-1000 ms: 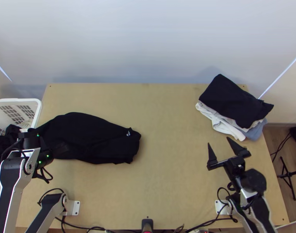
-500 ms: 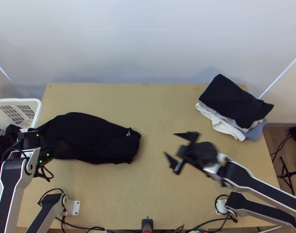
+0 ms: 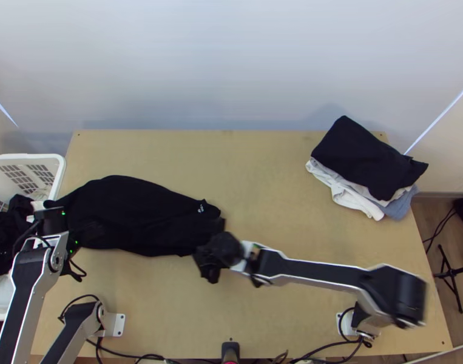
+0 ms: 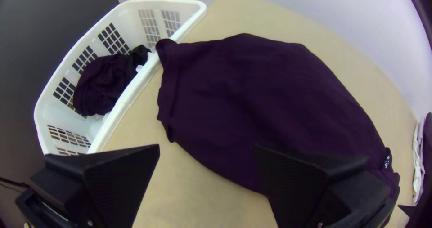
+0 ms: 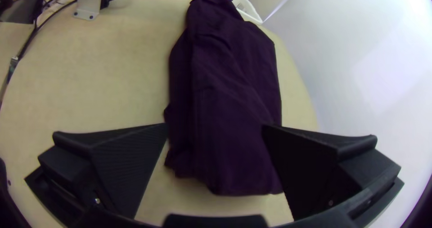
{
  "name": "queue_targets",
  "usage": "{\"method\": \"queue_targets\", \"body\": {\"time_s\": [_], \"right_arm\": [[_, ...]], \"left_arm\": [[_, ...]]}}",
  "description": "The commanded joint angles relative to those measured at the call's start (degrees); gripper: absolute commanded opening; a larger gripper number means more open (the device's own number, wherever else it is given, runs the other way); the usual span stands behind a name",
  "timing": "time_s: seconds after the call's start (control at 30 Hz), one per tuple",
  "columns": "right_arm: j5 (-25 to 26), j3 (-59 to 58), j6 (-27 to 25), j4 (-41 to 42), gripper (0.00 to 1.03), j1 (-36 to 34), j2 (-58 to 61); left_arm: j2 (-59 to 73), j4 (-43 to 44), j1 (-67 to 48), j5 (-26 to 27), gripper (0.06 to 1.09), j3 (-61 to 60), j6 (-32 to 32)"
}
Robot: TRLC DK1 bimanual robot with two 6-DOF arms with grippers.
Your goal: Fold the t-shirt
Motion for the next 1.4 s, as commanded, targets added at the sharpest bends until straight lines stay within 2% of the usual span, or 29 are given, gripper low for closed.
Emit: {"method": "queue_targets", "body": {"time_s": [0.0, 0.07, 0.13, 0.3, 0.43, 0.97, 1.07, 1.1, 1.33, 1.37], "right_arm": [[0.56, 7.33, -0.16, 6.39, 0.93, 1.63, 11.48], [1.36, 8.74, -0.07, 6.74, 0.92, 1.54, 12.54], [1.62, 9.71, -0.07, 6.83, 0.83, 1.45, 13.15], [2.50, 10.23, 0.01, 8.68, 0.82, 1.28, 14.12], [2.94, 9.88, 0.37, 8.85, 0.69, 1.10, 14.30], [5.57, 1.88, -0.16, 12.46, 0.69, 0.40, 9.37], [6.01, 1.44, -0.51, 13.07, 0.39, 0.66, 9.46], [6.10, 1.44, -1.13, 13.51, 0.33, 0.66, 9.64], [7.51, 1.71, -1.48, 15.09, 0.32, 0.75, 10.34], [7.51, 1.80, -1.48, 15.53, 0.25, 0.75, 10.43]], "left_arm": [[-0.03, 3.14, 2.64, -0.95, 1.05, -3.65, 2.13], [0.59, 3.67, 2.55, -0.86, 1.05, -3.74, 2.22], [0.76, 4.90, 2.55, -0.77, 1.05, -3.74, 2.22], [2.78, 6.83, 2.29, -0.51, 1.05, -3.39, 2.31], [4.45, 7.88, 2.29, -0.42, 1.05, -2.86, 2.75], [6.74, 9.20, 2.11, -0.33, 1.05, -1.63, 2.13], [6.65, 8.85, 2.11, -0.33, 1.05, -1.63, 1.87], [6.48, 8.76, 2.11, -0.33, 1.05, -1.63, 1.87], [6.12, 8.41, 2.11, -0.33, 1.05, -1.72, 1.69], [6.04, 8.32, 2.11, -0.33, 1.05, -1.81, 1.69]]}}
